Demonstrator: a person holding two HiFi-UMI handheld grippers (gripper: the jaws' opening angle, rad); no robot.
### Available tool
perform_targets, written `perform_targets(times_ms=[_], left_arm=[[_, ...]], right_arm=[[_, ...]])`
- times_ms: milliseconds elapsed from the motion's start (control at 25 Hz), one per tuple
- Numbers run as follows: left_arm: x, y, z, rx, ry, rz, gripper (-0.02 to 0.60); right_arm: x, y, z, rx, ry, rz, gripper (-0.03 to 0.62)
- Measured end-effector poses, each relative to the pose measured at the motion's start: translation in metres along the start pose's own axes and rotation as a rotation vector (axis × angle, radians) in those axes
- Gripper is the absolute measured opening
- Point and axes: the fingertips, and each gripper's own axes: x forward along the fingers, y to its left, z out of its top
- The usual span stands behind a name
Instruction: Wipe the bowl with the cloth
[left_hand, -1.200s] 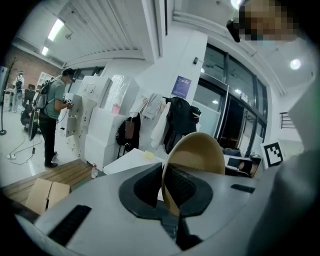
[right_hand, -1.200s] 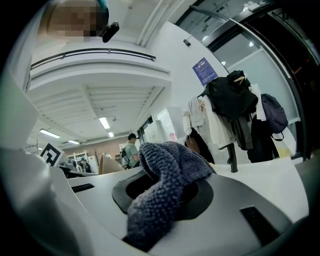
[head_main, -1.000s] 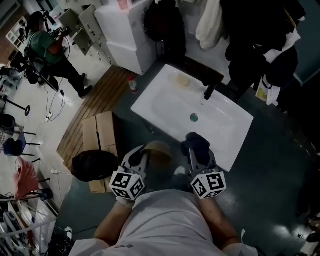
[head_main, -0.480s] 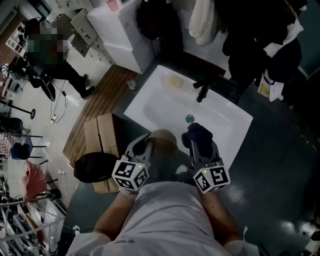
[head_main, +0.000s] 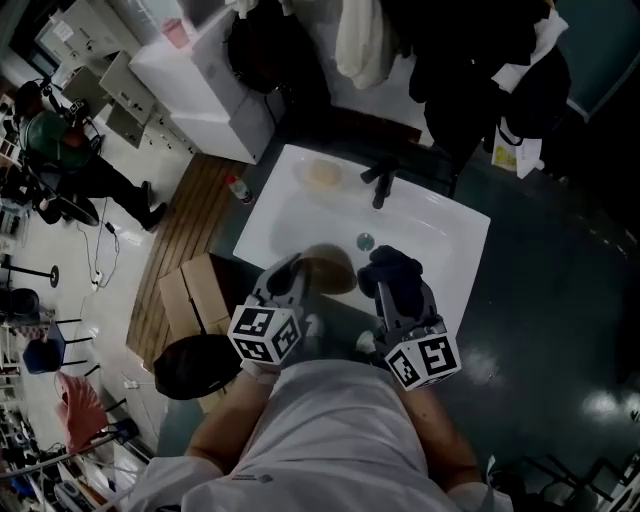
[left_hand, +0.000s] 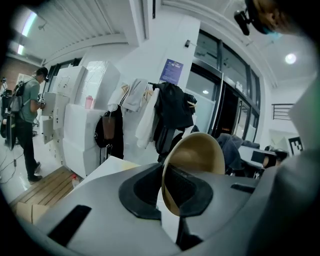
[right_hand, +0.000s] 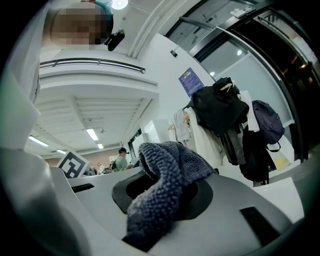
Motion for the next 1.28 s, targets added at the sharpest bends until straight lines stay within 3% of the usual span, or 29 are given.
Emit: perform_targets(times_ms=[320, 560, 1040, 1280], left_arm=[[0.049, 0.005, 0.01, -0.022, 0.035, -0.103, 0.023], [0.073, -0.009, 0.012, -0.022, 0.059, -0.178, 0.023], [0.098, 0.002, 0.005, -0.093, 0.104, -0.158, 0.021], [0.099, -0.027, 0.002, -0.062, 0.115, -0.224, 0.021]], right_arm=[[0.007, 0.021, -0.006, -0.053, 0.05, 0.004, 0.063], [0.021, 0.025, -0.013, -0.028, 0.096, -0.027, 0.063], [0.024, 0.024, -0.02, 0.006, 0.142, -0.059, 0.063], [0.025, 0.013, -0.021, 0.075, 0.128, -0.074, 0.063]])
